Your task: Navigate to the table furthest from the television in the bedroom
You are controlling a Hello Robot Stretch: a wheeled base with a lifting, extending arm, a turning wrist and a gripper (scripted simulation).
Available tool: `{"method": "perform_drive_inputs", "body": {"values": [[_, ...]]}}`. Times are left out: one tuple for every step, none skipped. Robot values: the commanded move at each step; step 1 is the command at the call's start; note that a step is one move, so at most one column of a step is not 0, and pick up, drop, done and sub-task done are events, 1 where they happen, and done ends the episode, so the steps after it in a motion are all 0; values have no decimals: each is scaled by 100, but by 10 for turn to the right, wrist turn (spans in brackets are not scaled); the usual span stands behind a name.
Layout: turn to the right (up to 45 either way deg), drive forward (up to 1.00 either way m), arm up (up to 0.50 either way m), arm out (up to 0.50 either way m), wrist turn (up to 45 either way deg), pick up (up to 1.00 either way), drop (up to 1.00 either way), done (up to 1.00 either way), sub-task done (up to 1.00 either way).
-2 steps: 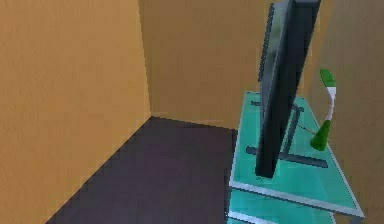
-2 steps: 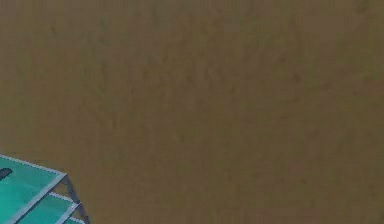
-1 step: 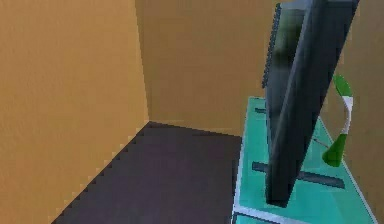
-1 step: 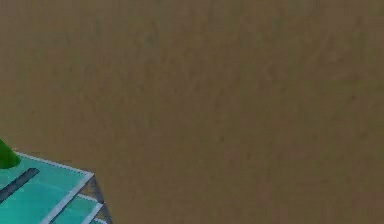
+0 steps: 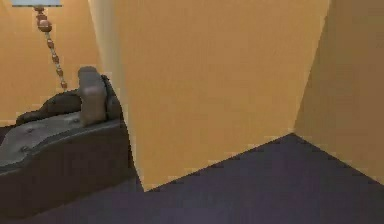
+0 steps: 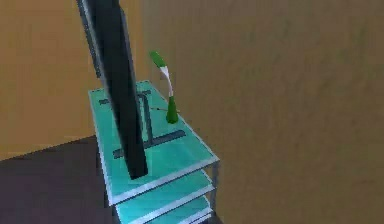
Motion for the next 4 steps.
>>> {"method": "perform_drive_inputs", "body": {"values": [[-450, 0, 0, 0, 0, 0, 0, 0, 0], [-450, 0, 0, 0, 0, 0, 0, 0, 0], [-90, 0, 0, 0, 0, 0, 0, 0, 0], [0, 100, 0, 0, 0, 0, 0, 0, 0]]}}
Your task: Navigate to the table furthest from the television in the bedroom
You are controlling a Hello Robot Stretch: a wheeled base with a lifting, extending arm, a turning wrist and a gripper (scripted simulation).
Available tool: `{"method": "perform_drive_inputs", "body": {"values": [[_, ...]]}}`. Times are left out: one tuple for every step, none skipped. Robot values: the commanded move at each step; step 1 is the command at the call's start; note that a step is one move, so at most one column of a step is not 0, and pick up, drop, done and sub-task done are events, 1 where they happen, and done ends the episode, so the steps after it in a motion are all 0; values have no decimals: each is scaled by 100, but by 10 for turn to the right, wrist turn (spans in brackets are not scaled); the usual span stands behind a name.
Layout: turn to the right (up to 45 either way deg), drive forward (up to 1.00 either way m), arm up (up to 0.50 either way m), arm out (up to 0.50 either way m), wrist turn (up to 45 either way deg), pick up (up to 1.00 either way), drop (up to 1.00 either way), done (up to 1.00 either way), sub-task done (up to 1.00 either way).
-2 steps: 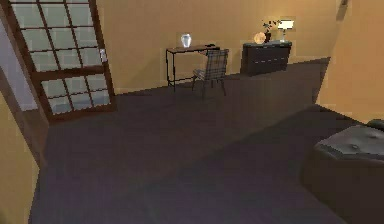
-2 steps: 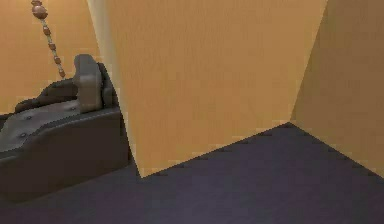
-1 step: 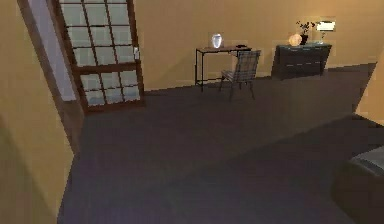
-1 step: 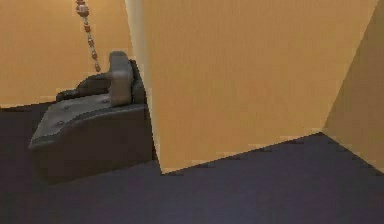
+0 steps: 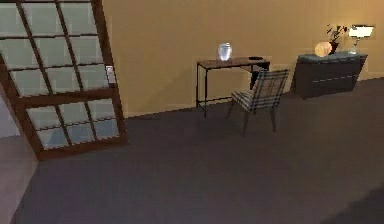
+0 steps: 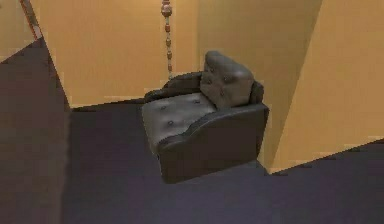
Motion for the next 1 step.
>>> {"method": "perform_drive_inputs", "body": {"values": [[-30, 0, 0, 0, 0, 0, 0, 0, 0]]}}
